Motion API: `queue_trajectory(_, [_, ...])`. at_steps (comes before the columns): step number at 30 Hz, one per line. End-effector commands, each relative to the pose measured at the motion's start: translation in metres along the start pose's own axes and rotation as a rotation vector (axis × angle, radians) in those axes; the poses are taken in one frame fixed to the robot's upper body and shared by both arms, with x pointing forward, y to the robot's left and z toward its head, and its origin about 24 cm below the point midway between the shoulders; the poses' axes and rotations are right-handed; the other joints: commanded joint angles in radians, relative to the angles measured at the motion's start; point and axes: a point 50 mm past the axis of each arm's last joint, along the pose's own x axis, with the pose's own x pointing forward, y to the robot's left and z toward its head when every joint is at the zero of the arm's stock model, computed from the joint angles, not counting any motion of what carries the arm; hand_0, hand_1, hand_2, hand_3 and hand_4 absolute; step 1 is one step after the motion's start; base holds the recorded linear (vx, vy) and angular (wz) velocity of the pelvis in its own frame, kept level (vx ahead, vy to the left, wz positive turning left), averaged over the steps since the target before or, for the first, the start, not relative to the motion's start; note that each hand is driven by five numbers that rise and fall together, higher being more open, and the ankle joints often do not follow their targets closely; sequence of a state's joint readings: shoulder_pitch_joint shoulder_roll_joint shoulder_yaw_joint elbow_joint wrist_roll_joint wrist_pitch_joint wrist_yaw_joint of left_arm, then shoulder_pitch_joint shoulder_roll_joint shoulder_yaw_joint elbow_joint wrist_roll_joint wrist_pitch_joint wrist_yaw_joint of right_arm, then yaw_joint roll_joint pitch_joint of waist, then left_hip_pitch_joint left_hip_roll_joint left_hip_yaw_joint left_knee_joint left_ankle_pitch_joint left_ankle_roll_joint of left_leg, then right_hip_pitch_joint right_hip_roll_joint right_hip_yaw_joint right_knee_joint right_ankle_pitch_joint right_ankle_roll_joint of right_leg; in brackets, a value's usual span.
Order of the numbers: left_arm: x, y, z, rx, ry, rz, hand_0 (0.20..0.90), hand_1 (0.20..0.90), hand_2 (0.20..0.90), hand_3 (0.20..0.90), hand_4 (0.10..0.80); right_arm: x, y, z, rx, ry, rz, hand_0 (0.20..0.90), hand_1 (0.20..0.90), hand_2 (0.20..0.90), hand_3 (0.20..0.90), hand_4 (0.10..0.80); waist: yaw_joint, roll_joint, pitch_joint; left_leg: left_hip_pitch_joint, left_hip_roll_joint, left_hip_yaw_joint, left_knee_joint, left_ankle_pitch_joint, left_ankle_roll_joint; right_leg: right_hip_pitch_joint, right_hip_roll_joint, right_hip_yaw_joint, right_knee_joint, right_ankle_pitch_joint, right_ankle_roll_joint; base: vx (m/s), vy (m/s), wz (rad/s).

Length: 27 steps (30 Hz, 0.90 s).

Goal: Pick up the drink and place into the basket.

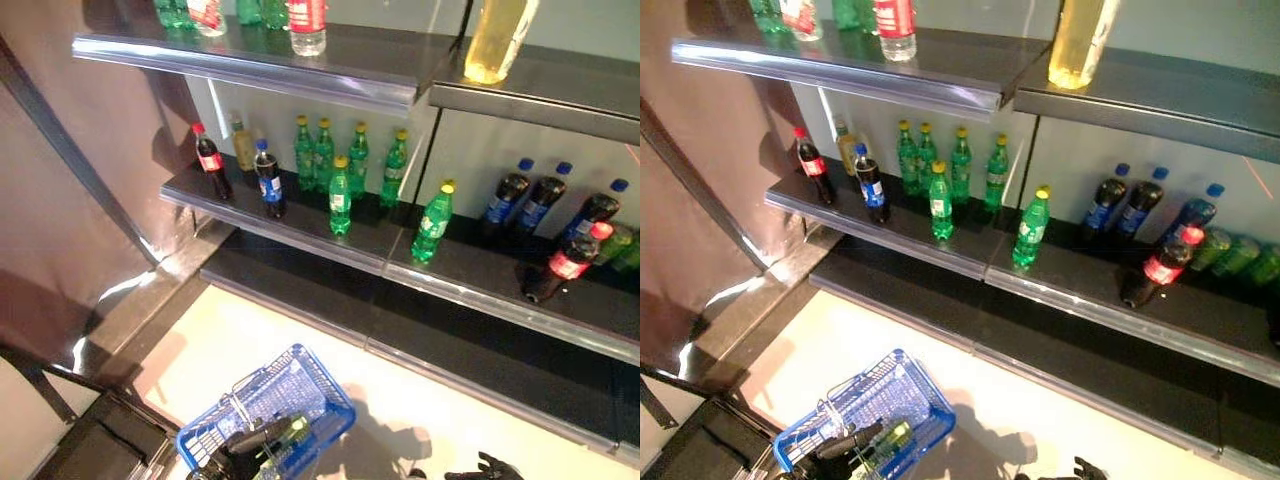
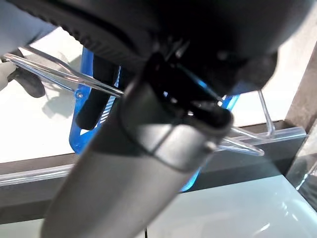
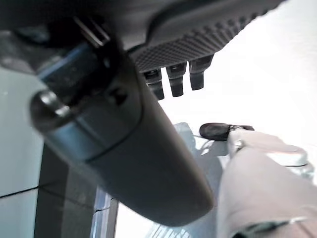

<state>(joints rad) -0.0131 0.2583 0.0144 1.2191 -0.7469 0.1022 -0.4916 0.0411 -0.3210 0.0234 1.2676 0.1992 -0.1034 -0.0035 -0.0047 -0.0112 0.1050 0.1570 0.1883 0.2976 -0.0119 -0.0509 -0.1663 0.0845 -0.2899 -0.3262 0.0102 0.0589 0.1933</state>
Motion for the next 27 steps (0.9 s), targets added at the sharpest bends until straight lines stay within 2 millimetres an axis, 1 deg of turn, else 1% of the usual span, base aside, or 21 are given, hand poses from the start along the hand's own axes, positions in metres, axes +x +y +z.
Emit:
queue_trajectory(1, [-0.002, -0.003, 0.034, 0.037, -0.109, -0.091, 0.3, 0.3, 0.3, 0.2, 0.1, 0.001, -0.003, 0.006, 0.064, -0.041, -0.023, 0.9, 0.9, 0.9, 0.9, 0.8, 0.01, 0.003, 0.0, -0.021, 0.012, 0.067, 0.027, 0.052, 0.06, -0.038, -0.093, -0.026, 0.125, 0.035, 0.028, 0.045, 0.022, 0.08])
queue_trajectory(4, [-0.006, 0.003, 0.038, 0.039, -0.118, -0.069, 0.3, 0.3, 0.3, 0.2, 0.1, 0.001, -0.001, 0.005, 0.066, -0.041, -0.022, 0.9, 0.9, 0.9, 0.9, 0.8, 0.009, 0.0, -0.002, -0.015, 0.0, 0.064, 0.024, 0.044, 0.068, -0.052, -0.101, -0.028, 0.142, 0.044, 0.033, 0.027, 0.011, 0.09])
queue_trajectory(6, [-0.007, 0.004, 0.04, 0.028, -0.13, -0.069, 0.3, 0.3, 0.3, 0.2, 0.1, 0.001, -0.001, 0.007, 0.058, -0.044, -0.021, 0.9, 0.9, 0.9, 0.9, 0.8, 0.007, 0.001, -0.004, -0.014, -0.009, 0.059, 0.027, 0.035, 0.077, -0.06, -0.1, -0.023, 0.15, 0.038, 0.032, 0.027, 0.021, 0.07])
queue_trajectory(11, [-0.01, 0.008, 0.041, 0.021, -0.145, -0.057, 0.3, 0.3, 0.3, 0.2, 0.1, 0.001, 0.0, 0.005, 0.027, -0.028, -0.007, 0.9, 0.9, 0.9, 0.9, 0.8, 0.009, 0.001, -0.005, -0.007, -0.019, 0.049, 0.012, 0.031, 0.085, -0.074, -0.096, -0.008, 0.167, 0.042, 0.035, 0.051, 0.0, -0.01])
queue_trajectory(15, [-0.014, 0.014, 0.039, 0.011, -0.148, -0.041, 0.3, 0.3, 0.3, 0.2, 0.1, -0.001, -0.001, -0.004, -0.008, 0.006, -0.001, 0.9, 0.9, 0.9, 0.9, 0.8, 0.004, 0.001, -0.003, -0.004, -0.006, 0.055, -0.016, 0.049, 0.08, -0.079, -0.076, -0.004, 0.145, 0.034, 0.029, 0.097, -0.026, 0.02])
queue_trajectory(17, [-0.014, 0.013, 0.04, 0.013, -0.151, -0.048, 0.3, 0.3, 0.3, 0.2, 0.1, -0.001, -0.005, -0.007, -0.022, 0.018, -0.009, 0.9, 0.9, 0.9, 0.9, 0.8, 0.004, 0.006, 0.007, -0.017, 0.01, 0.054, -0.027, 0.066, 0.069, -0.083, -0.062, -0.005, 0.114, 0.02, 0.025, -0.025, -0.013, 0.0])
queue_trajectory(19, [-0.007, 0.002, 0.048, 0.013, -0.186, -0.083, 0.3, 0.3, 0.3, 0.2, 0.1, 0.001, -0.009, 0.004, -0.016, -0.013, -0.028, 0.9, 0.9, 0.9, 0.9, 0.8, 0.009, 0.013, 0.036, -0.076, 0.028, 0.041, -0.027, 0.091, 0.051, -0.124, -0.054, 0.003, 0.095, 0.025, 0.026, -0.195, -0.027, -0.04])
queue_trajectory(21, [-0.002, -0.01, 0.058, 0.015, -0.219, -0.116, 0.3, 0.3, 0.3, 0.2, 0.1, 0.003, -0.011, 0.02, -0.024, -0.051, -0.031, 0.9, 0.9, 0.9, 0.9, 0.8, 0.011, 0.013, 0.063, -0.124, 0.038, 0.037, -0.018, 0.103, 0.043, -0.164, -0.054, 0.009, 0.091, 0.035, 0.029, -0.307, -0.018, 0.08])
queue_trajectory(22, [0.003, -0.023, 0.072, 0.012, -0.259, -0.161, 0.3, 0.3, 0.3, 0.2, 0.1, 0.006, -0.011, 0.039, -0.027, -0.094, -0.035, 0.9, 0.9, 0.9, 0.9, 0.8, 0.014, 0.012, 0.103, -0.184, 0.046, 0.03, 0.012, 0.11, 0.036, -0.216, -0.052, 0.018, 0.107, 0.035, 0.03, -0.425, -0.036, 0.18])
queue_trajectory(23, [0.006, -0.034, 0.081, 0.016, -0.288, -0.193, 0.3, 0.3, 0.3, 0.2, 0.1, 0.007, -0.011, 0.052, -0.021, -0.129, -0.036, 0.9, 0.9, 0.9, 0.9, 0.8, 0.016, 0.009, 0.133, -0.245, 0.054, 0.014, 0.055, 0.111, 0.032, -0.269, -0.057, 0.028, 0.134, 0.037, 0.028, -0.366, -0.036, 0.19])
queue_trajectory(24, [0.007, -0.037, 0.084, 0.017, -0.293, -0.202, 0.3, 0.3, 0.3, 0.2, 0.1, 0.007, -0.011, 0.056, -0.021, -0.138, -0.038, 0.9, 0.9, 0.9, 0.9, 0.8, 0.016, 0.008, 0.14, -0.263, 0.056, 0.009, 0.069, 0.111, 0.03, -0.285, -0.058, 0.03, 0.144, 0.038, 0.027, -0.367, -0.048, 0.23])
queue_trajectory(25, [0.01, -0.048, 0.093, 0.025, -0.317, -0.231, 0.3, 0.3, 0.3, 0.2, 0.1, 0.007, -0.013, 0.069, -0.009, -0.176, -0.043, 0.9, 0.9, 0.9, 0.9, 0.8, 0.018, 0.005, 0.178, -0.344, 0.071, -0.016, 0.149, 0.098, 0.026, -0.36, -0.072, 0.045, 0.206, 0.026, 0.022, -0.281, -0.033, 0.26])
queue_trajectory(27, [0.011, -0.053, 0.097, 0.027, -0.324, -0.241, 0.3, 0.3, 0.3, 0.2, 0.1, 0.007, -0.015, 0.077, 0.006, -0.207, -0.045, 0.9, 0.9, 0.9, 0.9, 0.8, 0.018, 0.003, 0.198, -0.409, 0.08, -0.037, 0.217, 0.083, 0.027, -0.423, -0.084, 0.058, 0.27, 0.011, 0.018, -0.229, -0.018, 0.23])
